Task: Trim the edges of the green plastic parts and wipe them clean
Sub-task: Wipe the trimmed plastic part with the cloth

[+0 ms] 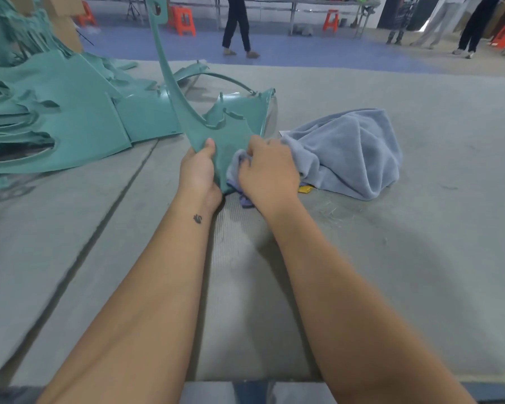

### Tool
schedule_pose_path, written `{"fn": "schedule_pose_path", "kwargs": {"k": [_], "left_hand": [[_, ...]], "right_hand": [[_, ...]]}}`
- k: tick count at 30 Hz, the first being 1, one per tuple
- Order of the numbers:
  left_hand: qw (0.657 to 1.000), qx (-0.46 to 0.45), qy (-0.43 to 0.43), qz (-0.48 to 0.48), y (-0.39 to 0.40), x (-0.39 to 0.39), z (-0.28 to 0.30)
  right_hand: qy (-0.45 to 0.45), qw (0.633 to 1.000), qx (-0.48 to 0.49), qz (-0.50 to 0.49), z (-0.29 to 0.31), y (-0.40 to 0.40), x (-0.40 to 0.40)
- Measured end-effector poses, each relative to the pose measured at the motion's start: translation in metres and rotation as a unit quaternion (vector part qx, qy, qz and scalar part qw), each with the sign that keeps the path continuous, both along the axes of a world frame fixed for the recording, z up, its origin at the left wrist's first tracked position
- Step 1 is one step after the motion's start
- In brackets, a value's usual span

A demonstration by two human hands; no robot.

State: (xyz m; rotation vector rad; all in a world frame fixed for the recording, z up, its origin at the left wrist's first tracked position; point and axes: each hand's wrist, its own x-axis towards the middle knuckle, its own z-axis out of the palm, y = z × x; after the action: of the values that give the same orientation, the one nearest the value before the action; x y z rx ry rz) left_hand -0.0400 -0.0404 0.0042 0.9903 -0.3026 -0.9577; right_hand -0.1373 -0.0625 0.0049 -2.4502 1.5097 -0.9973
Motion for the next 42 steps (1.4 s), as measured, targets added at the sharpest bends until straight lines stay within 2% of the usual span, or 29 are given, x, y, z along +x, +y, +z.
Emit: {"fn": "schedule_pose_path", "kwargs": {"k": [4,6,9,11,13,18,22,25,29,31,35,38,40,42], "left_hand": [[1.000,0.006,-0.023,-0.005,-0.001,0.002,-0.001],[1.000,0.004,-0.022,0.002,-0.001,0.001,-0.001],[1.000,-0.018,0.003,0.017,-0.004,0.004,-0.003],[0.999,-0.030,0.034,0.008,-0.002,0.009,-0.005],[0.998,-0.032,0.050,-0.004,-0.001,0.010,-0.006],[0.998,-0.015,0.049,0.026,-0.006,0.008,-0.002],[0.998,-0.010,0.057,0.014,-0.003,0.009,-0.004],[0.995,-0.035,0.082,0.037,-0.002,0.008,0.000],[0.980,-0.076,0.160,0.093,-0.003,0.011,0.006],[0.975,-0.084,0.191,0.079,-0.001,0.012,0.008],[0.980,-0.084,0.174,0.056,-0.003,0.007,0.014],[0.981,-0.088,0.170,0.029,-0.004,0.001,0.018],[0.985,-0.082,0.155,0.011,-0.002,0.005,0.018],[0.990,-0.071,0.124,-0.006,0.003,0.014,0.016]], "right_hand": [[0.045,0.995,0.003,-0.085,-0.002,-0.020,-0.017],[0.095,0.993,0.005,-0.077,0.002,-0.023,-0.021],[0.106,0.993,0.028,0.052,0.011,-0.005,-0.003],[0.064,0.985,0.062,0.150,0.011,0.017,0.013],[0.016,0.980,0.089,0.179,0.011,0.025,0.018],[-0.023,0.989,0.117,0.083,0.010,-0.001,-0.003],[0.043,0.996,0.072,-0.035,0.006,-0.029,-0.025],[0.043,0.997,0.064,-0.007,0.002,-0.026,-0.020],[-0.076,0.981,0.024,0.175,-0.001,0.001,0.005],[-0.153,0.964,0.012,0.218,-0.001,0.008,0.010],[-0.283,0.946,0.079,0.137,0.000,0.005,0.012],[-0.397,0.914,0.064,0.051,0.006,-0.004,0.006],[-0.464,0.884,0.058,-0.009,0.013,-0.013,-0.006],[-0.563,0.819,0.093,-0.058,0.015,-0.024,-0.023]]}}
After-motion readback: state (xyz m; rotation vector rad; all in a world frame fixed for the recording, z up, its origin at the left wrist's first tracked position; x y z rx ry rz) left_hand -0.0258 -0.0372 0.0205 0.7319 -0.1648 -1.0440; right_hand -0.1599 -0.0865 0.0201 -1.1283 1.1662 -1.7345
